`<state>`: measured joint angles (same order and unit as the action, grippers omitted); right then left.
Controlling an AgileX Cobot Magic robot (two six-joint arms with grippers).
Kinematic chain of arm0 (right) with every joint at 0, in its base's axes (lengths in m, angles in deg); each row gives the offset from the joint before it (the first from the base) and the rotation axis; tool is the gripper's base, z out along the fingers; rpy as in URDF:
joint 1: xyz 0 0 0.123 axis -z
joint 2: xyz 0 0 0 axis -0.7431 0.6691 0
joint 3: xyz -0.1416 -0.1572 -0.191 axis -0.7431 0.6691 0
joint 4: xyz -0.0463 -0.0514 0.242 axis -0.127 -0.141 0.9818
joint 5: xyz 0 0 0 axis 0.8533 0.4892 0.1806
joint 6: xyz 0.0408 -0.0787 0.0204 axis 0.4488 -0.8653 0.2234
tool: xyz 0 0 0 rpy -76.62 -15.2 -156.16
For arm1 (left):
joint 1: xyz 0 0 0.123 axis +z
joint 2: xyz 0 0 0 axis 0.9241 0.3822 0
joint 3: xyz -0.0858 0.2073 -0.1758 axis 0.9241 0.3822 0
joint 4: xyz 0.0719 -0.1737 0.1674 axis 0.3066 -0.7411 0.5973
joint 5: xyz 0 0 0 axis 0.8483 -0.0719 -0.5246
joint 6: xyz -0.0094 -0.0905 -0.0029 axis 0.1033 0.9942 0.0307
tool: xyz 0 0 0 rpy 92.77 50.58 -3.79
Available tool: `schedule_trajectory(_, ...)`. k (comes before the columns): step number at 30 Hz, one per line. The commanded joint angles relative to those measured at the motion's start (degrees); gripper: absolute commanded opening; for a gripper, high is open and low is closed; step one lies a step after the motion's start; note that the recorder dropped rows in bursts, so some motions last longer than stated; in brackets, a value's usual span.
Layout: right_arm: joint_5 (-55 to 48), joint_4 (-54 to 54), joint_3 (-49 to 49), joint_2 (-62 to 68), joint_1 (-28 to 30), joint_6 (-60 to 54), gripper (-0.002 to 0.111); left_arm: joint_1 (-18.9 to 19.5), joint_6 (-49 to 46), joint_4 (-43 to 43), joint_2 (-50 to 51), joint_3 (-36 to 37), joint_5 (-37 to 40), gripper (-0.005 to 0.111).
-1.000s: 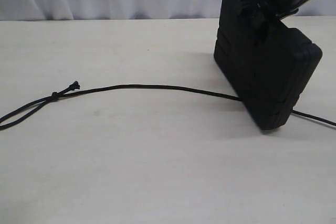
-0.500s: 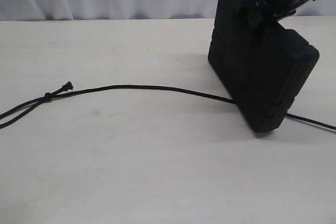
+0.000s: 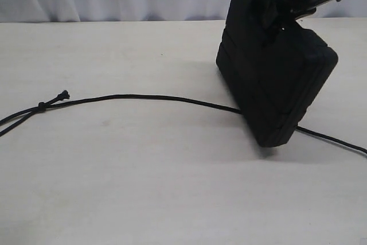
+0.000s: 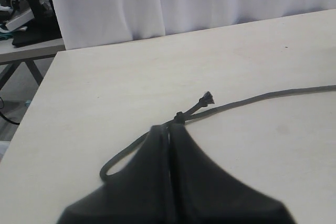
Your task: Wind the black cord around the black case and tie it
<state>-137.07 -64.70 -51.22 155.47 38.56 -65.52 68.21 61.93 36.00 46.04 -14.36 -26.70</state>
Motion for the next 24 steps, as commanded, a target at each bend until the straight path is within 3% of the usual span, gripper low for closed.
schedule_trajectory(1, 6.9, 0.5, 1.7, -3.6, 0.0, 2.9, 0.004, -0.2, 0.1, -0.1, -0.2, 0.2, -0.9, 0.000)
schedule_trajectory(6, 9.6, 0.5, 6.6, -8.5, -0.3, 6.6, 0.004, -0.2, 0.1, -0.1, -0.2, 0.2, -0.9, 0.000)
schedule_trajectory(9, 10.0, -3.3, 9.3, -10.4, -3.4, 10.1, 0.004, -0.2, 0.1, -0.1, -0.2, 0.2, -0.9, 0.000)
schedule_trajectory(14, 8.3, -17.2, 10.4, -11.1, -11.6, 23.4, 0.004, -0.2, 0.1, -0.1, -0.2, 0.2, -0.9, 0.000)
schedule_trajectory(17, 7.8, -32.4, 14.2, -11.6, -15.4, 39.7, 0.004, -0.2, 0.1, -0.1, -0.2, 0.2, -0.9, 0.000)
schedule_trajectory(24, 15.5, -30.9, 19.1, -11.6, -15.5, 43.7, 0.004, -0.2, 0.1, -0.1, -0.2, 0.2, -0.9, 0.000)
